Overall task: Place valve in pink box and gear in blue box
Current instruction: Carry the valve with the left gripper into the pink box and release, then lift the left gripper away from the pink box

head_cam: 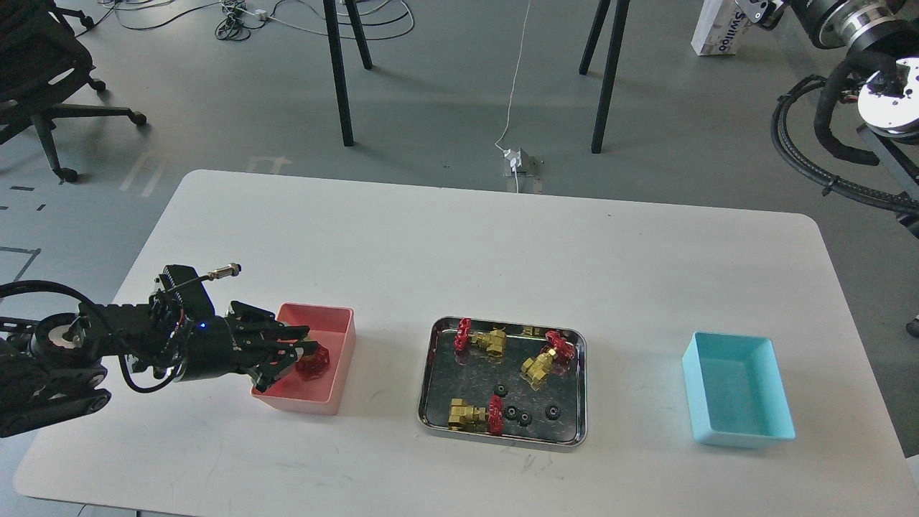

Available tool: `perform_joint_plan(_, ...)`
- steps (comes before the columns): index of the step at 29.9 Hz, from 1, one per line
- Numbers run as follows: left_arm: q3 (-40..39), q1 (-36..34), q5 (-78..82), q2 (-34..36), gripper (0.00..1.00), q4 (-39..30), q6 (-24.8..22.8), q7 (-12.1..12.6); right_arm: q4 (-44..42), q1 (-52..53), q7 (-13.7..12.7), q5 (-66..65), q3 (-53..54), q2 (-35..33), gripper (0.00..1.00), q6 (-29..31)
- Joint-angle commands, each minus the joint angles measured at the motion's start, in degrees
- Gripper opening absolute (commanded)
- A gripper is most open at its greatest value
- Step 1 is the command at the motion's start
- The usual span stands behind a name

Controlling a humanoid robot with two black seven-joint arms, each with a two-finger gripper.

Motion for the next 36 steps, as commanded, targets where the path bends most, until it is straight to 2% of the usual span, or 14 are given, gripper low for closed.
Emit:
perform_joint_plan(1,-0.12,0.17,0.09,-0.10,0.25,0.03,0.00,0.00,0.00,-0.18,0.00,0.00,-0.01,-0.08,0.99,0.00)
perform_joint_plan(7,-0.30,0.08,0.09,-0.10,0.37,-0.05,0.00,0.00,0.00,-0.53,0.00,0.00,-0.01,-0.08,0.99,0.00)
perform_joint_plan(13,-0.48,-0.18,-0.09,0.16,0.43,-0.23,0.00,0.00,-0.26,-0.62,0.09,0.00,-0.01,-0.08,0.99,0.00)
perform_joint_plan(16,-0.91,-0.71,-0.35,0.87,0.49,-1.02,0.09,0.00,-0.35,-0.71,0.00,0.00,0.17,-0.08,0.99,0.17)
perform_joint_plan(21,-8.37,-0.71,-1.06,3.94,0.64,-3.21,0.00,0.00,-0.88,-1.24,-0.08,-0.09,0.08,-0.08,0.99,0.35)
perform_joint_plan(23,-11.97,-0.71,-2.28,5.34,0.67,-4.88,-0.78,0.00,-0.79,-1.15,-0.26,-0.09,-0.09,-0.16,0.99,0.35)
perform_joint_plan(26,-17.33,-0.71,-7.36,7.80,0.69,-8.57,-5.25,0.00,0.09,-0.80,-0.96,-0.87,-0.27,-0.25,0.99,0.79)
perform_joint_plan(29,-24.18,-0.53,-15.88,10.53,0.72,-13.84,-12.55,0.00,0.44,-0.36,-1.67,-3.41,-3.33,-0.25,0.99,2.37)
perform_joint_plan(33,-35.35,0.17,-30.02,10.54,0.74,-19.64,-19.93,0.00,3.33,2.09,-1.58,-19.99,-15.88,-0.86,0.99,2.37)
perform_joint_plan(36,-41.24,1.05,-42.94,8.17,0.75,-22.11,-24.07,0.00,8.51,3.59,-1.58,-30.73,-24.68,-4.20,0.99,2.37)
